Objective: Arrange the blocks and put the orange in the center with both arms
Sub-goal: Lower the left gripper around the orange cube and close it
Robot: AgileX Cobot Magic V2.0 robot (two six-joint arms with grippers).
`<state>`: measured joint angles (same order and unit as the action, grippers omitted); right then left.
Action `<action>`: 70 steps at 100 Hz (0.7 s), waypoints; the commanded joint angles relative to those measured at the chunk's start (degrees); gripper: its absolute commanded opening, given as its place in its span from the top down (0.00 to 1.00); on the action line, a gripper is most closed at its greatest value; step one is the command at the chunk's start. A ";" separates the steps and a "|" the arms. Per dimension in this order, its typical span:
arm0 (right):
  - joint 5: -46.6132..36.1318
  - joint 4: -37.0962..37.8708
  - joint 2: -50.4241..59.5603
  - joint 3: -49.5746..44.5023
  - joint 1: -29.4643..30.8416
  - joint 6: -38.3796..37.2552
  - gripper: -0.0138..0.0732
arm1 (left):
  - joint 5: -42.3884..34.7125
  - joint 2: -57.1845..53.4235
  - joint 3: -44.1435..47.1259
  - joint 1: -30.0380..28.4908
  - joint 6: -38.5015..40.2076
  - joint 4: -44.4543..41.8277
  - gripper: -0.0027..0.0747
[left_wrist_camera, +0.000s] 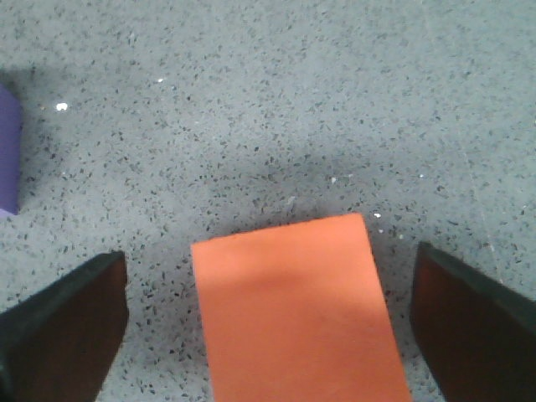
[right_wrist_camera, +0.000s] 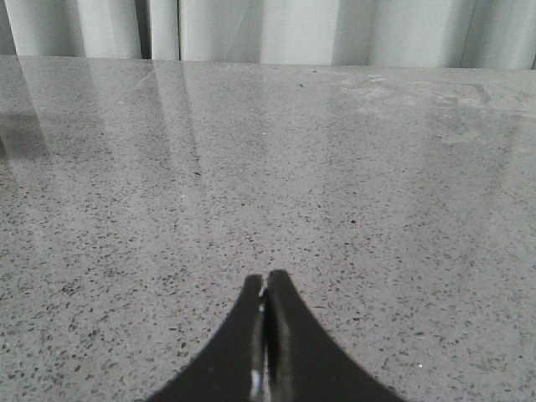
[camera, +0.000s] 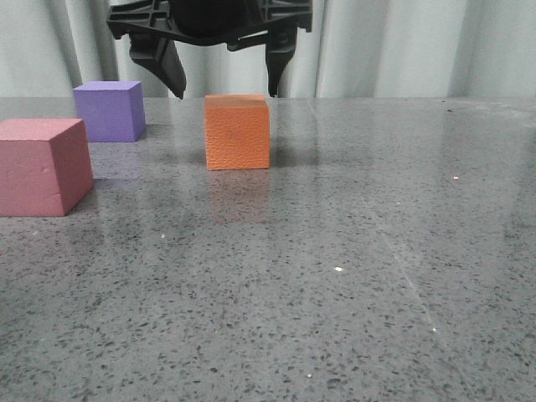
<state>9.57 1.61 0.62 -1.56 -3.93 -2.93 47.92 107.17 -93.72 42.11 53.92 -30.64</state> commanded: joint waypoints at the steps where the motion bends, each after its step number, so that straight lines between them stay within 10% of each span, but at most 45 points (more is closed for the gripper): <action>1: -4.83 0.08 1.36 0.77 0.37 0.23 0.98 | -1.65 -2.29 -1.87 0.39 1.69 -1.60 0.14; 46: -4.83 0.08 1.36 0.77 0.37 0.23 0.98 | -0.73 1.21 -1.87 0.39 2.08 0.64 0.15; 70: -4.83 0.08 1.36 0.77 0.37 0.23 0.98 | -0.03 1.21 -1.87 0.51 1.82 0.15 0.45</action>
<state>9.57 1.61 0.62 -1.56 -3.93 -2.93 48.78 111.53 -93.72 42.11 55.37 -28.83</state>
